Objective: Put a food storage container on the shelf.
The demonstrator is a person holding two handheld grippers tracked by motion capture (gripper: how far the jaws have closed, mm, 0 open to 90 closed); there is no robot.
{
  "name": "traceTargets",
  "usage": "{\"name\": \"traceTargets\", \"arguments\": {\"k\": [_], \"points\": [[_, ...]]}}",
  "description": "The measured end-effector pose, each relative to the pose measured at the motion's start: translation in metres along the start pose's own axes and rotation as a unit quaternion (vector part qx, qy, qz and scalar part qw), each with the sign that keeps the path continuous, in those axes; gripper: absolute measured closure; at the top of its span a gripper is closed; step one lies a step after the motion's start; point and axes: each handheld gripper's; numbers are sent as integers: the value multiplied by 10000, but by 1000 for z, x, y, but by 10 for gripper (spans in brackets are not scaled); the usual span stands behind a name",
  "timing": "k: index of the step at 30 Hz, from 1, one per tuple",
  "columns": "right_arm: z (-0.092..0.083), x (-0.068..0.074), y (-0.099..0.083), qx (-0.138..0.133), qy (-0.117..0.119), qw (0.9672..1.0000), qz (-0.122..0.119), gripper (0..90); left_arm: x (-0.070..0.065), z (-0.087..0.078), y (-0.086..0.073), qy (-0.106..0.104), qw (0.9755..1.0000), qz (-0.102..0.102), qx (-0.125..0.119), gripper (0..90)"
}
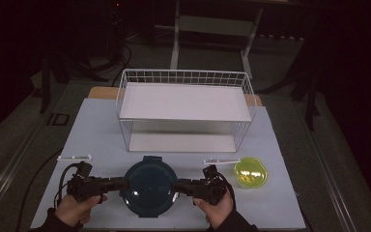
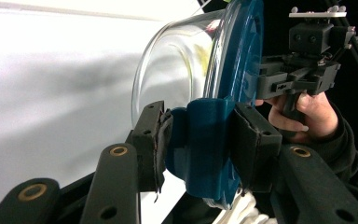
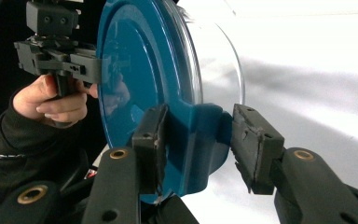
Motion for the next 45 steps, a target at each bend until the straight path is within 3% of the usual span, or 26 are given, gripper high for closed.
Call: {"name": "traceTargets", "arguments": {"k": [7,22,37,45], "points": [[-16,7,15,-14,3,10000,-66,563,-14,1,19,-63,9998,140,-112,572],[-55,21,48,-428,-49,9987,-281,565,-49,4,72,-221,9975,525,-416,575],[-93,33,101,-819,-170,9955,-439,564,-79,11,140,-318,9955,738,-503,575],[-113,31,136,-1098,-217,9929,-391,566,-89,21,171,-322,9936,747,-785,575]]}}
Point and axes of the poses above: each handheld gripper's, and its own axes: z roughly forward along the jaws, y roughly out of its top, x roughly to its left, and after that the axes turned 10 degrees about y, right-handed
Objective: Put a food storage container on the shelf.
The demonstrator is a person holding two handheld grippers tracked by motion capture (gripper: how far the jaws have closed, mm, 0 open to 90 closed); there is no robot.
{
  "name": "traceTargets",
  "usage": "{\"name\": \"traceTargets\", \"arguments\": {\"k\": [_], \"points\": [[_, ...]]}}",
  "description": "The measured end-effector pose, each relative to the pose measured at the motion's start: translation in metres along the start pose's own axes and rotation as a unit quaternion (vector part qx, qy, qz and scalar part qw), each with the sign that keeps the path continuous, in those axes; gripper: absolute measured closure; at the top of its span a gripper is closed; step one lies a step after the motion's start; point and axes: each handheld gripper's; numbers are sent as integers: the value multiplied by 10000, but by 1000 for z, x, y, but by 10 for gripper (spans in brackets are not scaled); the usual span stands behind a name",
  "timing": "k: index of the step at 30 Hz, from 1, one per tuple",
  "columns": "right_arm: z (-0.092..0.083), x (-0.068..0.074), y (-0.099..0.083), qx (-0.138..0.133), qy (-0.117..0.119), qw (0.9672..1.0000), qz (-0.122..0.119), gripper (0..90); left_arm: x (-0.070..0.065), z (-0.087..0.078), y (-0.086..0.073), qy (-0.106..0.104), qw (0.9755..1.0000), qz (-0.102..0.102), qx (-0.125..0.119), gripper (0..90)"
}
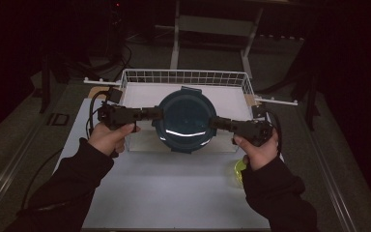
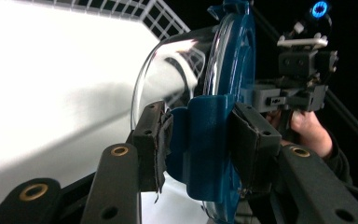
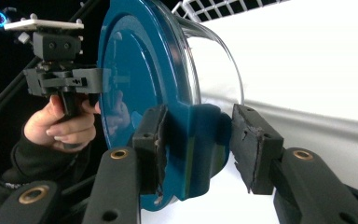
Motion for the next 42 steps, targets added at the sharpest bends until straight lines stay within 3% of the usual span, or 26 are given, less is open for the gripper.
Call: {"name": "traceTargets", "arguments": {"k": [2,3,8,21,26,29,30,33,34,38,41,42], "points": [[-1,-1,3,2,-4,10000,-9,566,0,0,0,0,10000,0,0,575],[-2,-6,12,-19,11,10000,56,566,3,7,14,-10,10000,20,20,575],[0,-14,23,-40,-16,9999,138,567,11,17,26,-5,9999,-67,120,574],[8,-44,43,-157,-250,9982,530,570,42,46,31,-26,9977,-667,129,568],[10,-47,48,-216,-236,9978,587,569,45,48,36,-14,9973,-735,92,565],[12,-51,53,-156,-248,9972,691,568,51,51,38,-72,9960,-873,152,561],[13,-52,57,-68,-265,9967,759,564,54,53,39,-68,9947,-1012,139,560],[14,-55,59,13,-262,9958,874,560,55,56,39,-43,9940,-1085,85,556],[15,-61,60,32,-208,9941,1061,556,57,58,40,-28,9933,-1151,101,553],[17,-71,60,2,-167,9917,1275,545,62,64,40,28,9913,-1310,107,542],[19,-74,61,-5,-251,9922,1221,562,66,67,40,44,9901,-1391,182,528],[19,-74,63,-74,-326,9925,1173,634,68,69,40,-19,9900,-1397,206,530]]}}
Point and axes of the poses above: each handheld gripper's, and its own axes: z roughly forward along the jaws, y roughly out of its top, x roughly to its left, and after that the axes turned 10 degrees about y, right-handed
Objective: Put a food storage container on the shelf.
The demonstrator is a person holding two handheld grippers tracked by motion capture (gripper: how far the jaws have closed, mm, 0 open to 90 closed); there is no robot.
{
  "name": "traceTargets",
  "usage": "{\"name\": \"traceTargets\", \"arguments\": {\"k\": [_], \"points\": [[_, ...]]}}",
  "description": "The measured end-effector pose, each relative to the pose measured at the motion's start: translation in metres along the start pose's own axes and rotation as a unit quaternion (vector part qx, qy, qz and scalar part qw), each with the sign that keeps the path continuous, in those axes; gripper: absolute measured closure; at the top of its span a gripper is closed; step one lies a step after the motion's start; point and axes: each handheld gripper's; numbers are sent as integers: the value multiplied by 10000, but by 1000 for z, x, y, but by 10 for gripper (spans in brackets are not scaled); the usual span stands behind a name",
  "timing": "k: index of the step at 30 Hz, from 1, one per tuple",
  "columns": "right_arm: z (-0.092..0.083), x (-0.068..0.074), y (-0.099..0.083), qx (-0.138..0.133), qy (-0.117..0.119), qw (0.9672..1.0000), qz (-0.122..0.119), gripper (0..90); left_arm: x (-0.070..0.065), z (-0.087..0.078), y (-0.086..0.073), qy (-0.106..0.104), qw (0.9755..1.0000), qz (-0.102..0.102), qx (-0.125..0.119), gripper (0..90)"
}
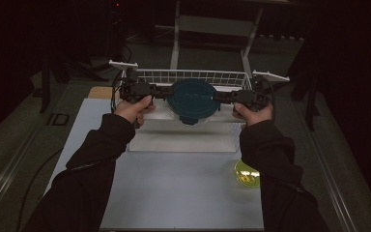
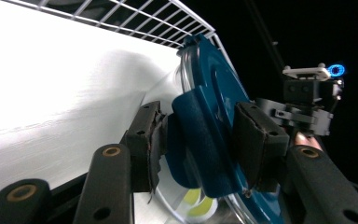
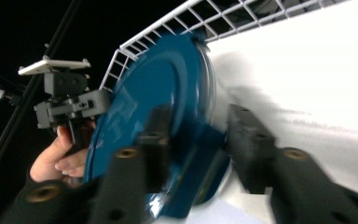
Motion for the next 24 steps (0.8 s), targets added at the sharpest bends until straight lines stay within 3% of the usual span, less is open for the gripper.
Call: {"name": "traceTargets", "arguments": {"k": [5,6,7,8,13,14,15,16,17,18,19,20,23,24], "points": [[1,2,2,48,-62,10000,-46,607,-2,0,0,79,9998,135,-81,525],[1,4,2,53,-170,9997,-174,588,-6,-1,0,200,9993,285,-135,518],[1,4,2,53,-170,9997,-174,588,-6,-1,0,200,9993,285,-135,490],[0,7,2,45,-205,9994,-262,554,-11,-5,0,266,9983,467,-236,462],[-3,17,1,111,-376,9976,-574,504,-16,-12,-1,366,9960,704,-406,380],[-7,23,0,73,-488,9961,-730,497,-18,-17,-4,437,9938,882,-520,369],[-7,23,0,73,-488,9961,-730,497,-18,-17,-4,437,9938,882,-520,363],[-13,27,-1,21,-553,9946,-873,494,-20,-22,-7,408,9915,1070,-617,336],[-13,27,-1,21,-553,9946,-873,494,-20,-22,-7,408,9915,1070,-617,326],[-18,32,-3,-8,-587,9933,-1000,497,-21,-26,-11,405,9893,1218,-694,323],[-18,32,-3,-8,-587,9933,-1000,497,-21,-26,-11,405,9893,1218,-694,308],[-23,36,-5,-25,-525,9933,-1033,499,-23,-30,-16,379,9868,1382,-756,295],[-27,42,-10,-8,-509,9917,-1182,500,-24,-35,-21,312,9849,1481,-840,233],[-29,45,-13,-28,-493,9911,-1233,505,-26,-37,-25,294,9826,1575,-942,233]]}}
Point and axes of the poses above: each handheld gripper's, and its own axes: z roughly forward along the jaws, y roughly out of its top, x roughly to its left, and after that the axes turned 10 degrees about y, right-handed
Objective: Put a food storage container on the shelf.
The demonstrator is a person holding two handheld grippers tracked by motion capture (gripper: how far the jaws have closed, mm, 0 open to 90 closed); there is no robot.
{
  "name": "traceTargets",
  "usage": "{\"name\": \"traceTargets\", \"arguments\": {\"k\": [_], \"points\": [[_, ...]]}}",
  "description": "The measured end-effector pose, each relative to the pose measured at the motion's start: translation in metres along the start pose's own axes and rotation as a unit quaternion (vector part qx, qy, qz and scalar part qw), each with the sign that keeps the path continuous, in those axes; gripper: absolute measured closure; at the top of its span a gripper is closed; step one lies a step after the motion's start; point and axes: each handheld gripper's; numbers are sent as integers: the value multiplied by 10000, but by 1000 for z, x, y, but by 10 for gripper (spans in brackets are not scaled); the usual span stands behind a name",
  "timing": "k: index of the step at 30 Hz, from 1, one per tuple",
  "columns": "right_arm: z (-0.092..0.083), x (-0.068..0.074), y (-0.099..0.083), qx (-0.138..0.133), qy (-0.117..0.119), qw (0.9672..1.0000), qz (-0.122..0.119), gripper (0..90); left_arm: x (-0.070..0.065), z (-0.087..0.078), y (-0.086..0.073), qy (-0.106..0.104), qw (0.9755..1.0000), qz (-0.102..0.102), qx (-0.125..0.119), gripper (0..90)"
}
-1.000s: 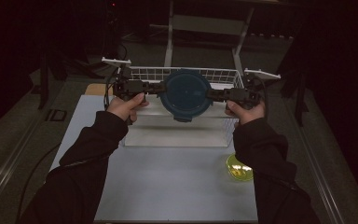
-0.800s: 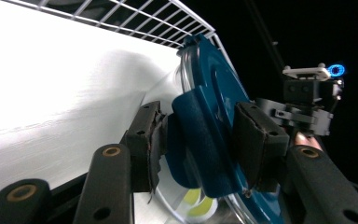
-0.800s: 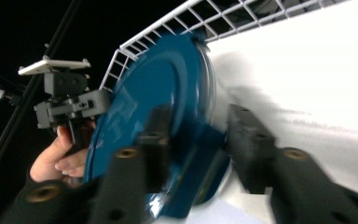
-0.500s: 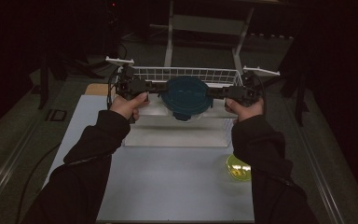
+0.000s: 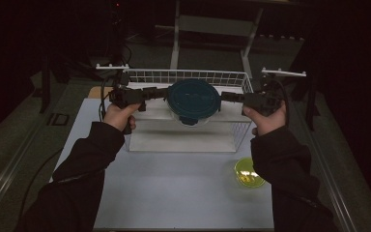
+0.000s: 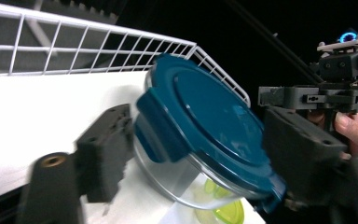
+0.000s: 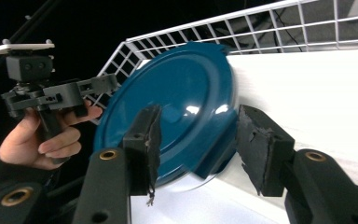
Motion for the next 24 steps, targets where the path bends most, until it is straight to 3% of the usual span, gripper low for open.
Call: {"name": "traceTargets", "arguments": {"k": [1,2,5,6,8,15,18,21,22,24], "points": [[-2,3,-2,9,41,10000,-52,505,-2,-2,-2,17,10000,73,-34,206],[-5,9,-7,1,105,9998,-148,512,-7,-6,-7,37,9995,313,-72,152],[-7,13,-14,50,155,9996,-232,515,-12,-9,-11,97,9989,452,-58,105],[-7,15,-21,90,218,9994,-256,526,-15,-10,-14,103,9984,549,-82,44],[-8,17,-28,116,282,9992,-264,533,-22,-14,-22,164,9969,764,-120,4],[0,20,-51,310,346,9982,-383,576,-33,-22,-42,204,9940,1066,-138,3],[4,21,-60,404,398,9976,-403,643,-37,-25,-53,239,9922,1217,-160,3],[10,22,-68,483,375,9970,-479,767,-41,-29,-65,306,9892,1415,-238,3],[14,23,-72,524,334,9967,-527,846,-42,-31,-70,303,9886,1451,-247,3],[17,24,-73,575,312,9962,-572,872,-44,-35,-78,309,9877,1511,-243,3]]}}
Point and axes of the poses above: each handheld gripper's, and its own axes: z roughly forward along the jaws, y roughly out of its top, x roughly to its left, and after that the axes turned 10 degrees about y, right-handed
